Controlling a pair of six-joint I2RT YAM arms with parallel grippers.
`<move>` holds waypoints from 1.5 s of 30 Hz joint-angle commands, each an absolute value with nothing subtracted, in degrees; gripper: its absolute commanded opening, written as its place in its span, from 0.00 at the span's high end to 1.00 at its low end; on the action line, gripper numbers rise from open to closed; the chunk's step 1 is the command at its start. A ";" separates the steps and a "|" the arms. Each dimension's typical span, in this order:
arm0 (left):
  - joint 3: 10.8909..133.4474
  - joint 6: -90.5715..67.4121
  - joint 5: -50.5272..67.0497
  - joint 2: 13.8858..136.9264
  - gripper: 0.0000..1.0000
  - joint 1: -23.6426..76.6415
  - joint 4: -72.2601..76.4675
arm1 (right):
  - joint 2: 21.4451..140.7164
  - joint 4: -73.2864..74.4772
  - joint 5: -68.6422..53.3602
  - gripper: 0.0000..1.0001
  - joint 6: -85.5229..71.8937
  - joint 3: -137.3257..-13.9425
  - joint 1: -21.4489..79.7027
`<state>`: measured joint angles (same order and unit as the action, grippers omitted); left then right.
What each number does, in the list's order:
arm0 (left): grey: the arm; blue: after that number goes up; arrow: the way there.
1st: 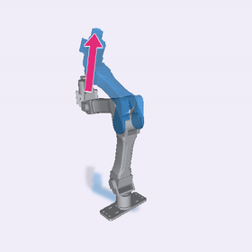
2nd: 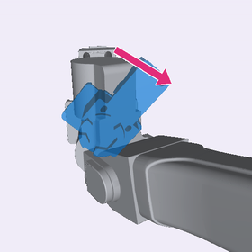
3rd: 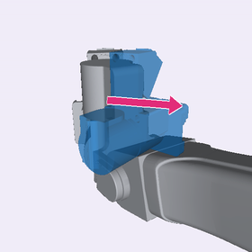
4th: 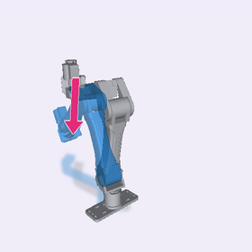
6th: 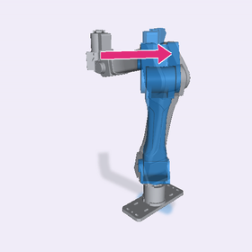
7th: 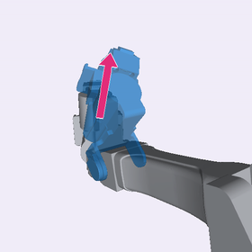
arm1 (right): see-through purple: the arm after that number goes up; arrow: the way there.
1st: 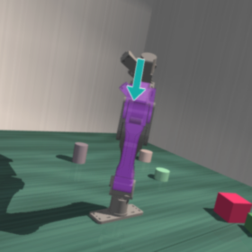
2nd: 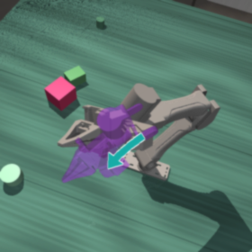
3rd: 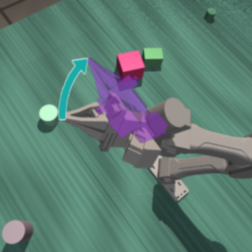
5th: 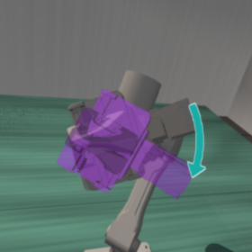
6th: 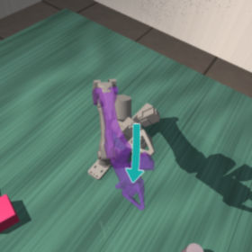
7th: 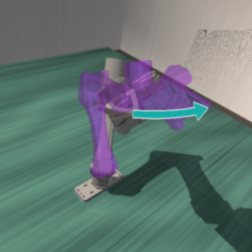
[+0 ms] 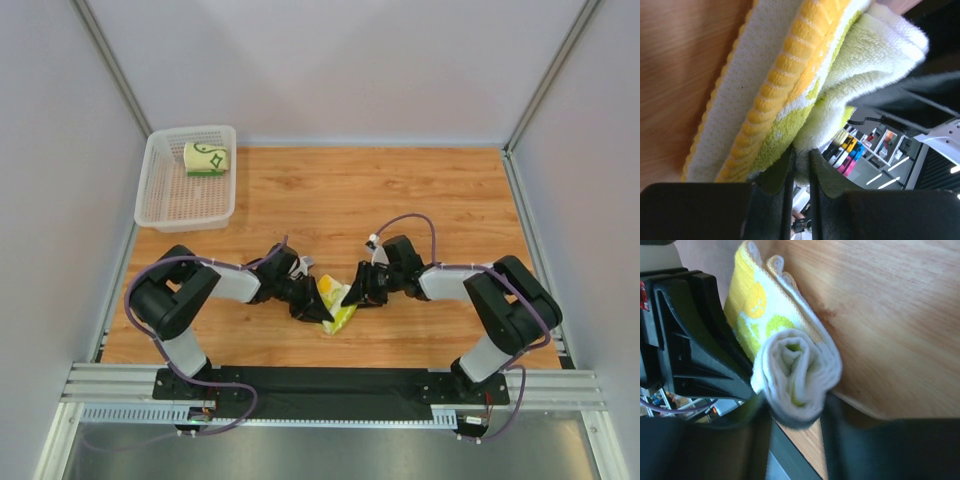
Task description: Roll the towels
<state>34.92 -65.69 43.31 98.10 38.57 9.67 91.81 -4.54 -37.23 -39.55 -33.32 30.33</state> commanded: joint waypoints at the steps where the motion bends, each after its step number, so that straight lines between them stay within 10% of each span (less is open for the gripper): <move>1: 34.80 -65.30 41.66 98.88 0.90 37.97 8.70 | 93.87 -5.54 -33.75 0.71 -38.85 -33.22 30.85; 14: 46.48 -49.50 10.26 82.02 0.55 43.48 -29.68 | 92.46 12.47 -25.84 0.81 -33.49 -39.72 31.11; 23: 57.39 -42.72 -19.76 81.64 0.55 63.09 -39.38 | 91.32 17.31 -25.22 0.83 -32.78 -42.27 31.82; 45: 66.97 -36.39 -23.99 96.42 0.57 76.02 -29.09 | 91.32 18.63 -25.49 0.84 -31.47 -42.89 31.99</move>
<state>64.47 -38.13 -21.69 96.03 75.48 -29.04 91.83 14.66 -28.75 -33.50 -42.09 31.70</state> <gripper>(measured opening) 0.435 0.220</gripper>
